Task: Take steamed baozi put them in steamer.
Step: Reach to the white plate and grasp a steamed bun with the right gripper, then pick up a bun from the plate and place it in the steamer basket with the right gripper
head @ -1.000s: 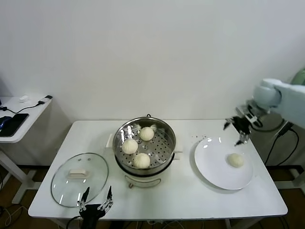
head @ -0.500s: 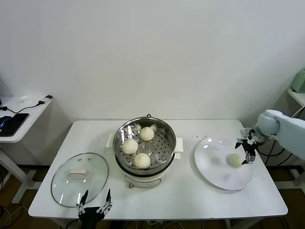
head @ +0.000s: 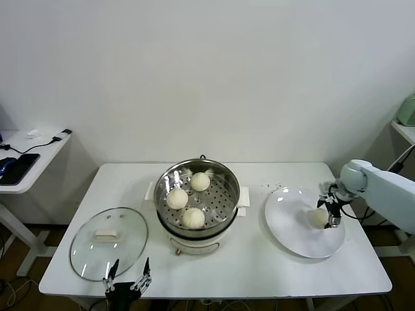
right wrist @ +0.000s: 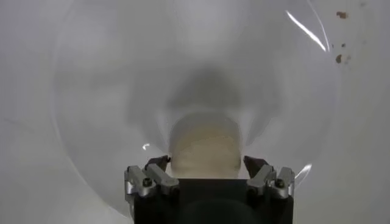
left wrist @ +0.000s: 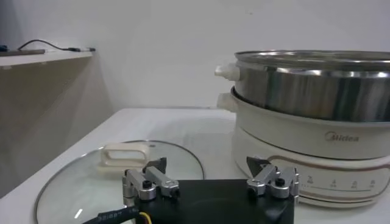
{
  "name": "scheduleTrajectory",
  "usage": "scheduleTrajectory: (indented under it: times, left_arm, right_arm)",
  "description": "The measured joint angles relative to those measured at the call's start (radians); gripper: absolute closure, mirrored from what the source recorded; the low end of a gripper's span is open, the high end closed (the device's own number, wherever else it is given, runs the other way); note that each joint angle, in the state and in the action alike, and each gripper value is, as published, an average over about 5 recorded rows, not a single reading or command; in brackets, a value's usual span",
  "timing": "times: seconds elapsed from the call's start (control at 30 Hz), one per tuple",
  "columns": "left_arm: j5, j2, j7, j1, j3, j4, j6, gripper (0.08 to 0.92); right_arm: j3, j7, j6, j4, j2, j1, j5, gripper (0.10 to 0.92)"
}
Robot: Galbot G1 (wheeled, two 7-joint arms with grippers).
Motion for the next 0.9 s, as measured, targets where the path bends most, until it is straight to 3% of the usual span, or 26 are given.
scheduleTrajectory:
  times: [0.27,0.57,0.9]
  left_arm:
    - [0.000,0.001,0.000,-0.003,0.003,0.000,0.002,0.177]
    - [0.000,0.004,-0.001,0.001,0.006,-0.010,0.004,0.177]
    - [0.001,0.014,0.002,-0.009,0.015,-0.026,0.018,0.177]
  right_arm:
    - [0.017,0.001,-0.012,-0.007,0.005,-0.011,-0.008,0.373]
    - [-0.087,-0.004,-0.048,0.078,-0.024,0.104,0.065,0.380]
    - [-0.431,0.000,-0.122,0.297,0.033,0.547,0.388,0.376]
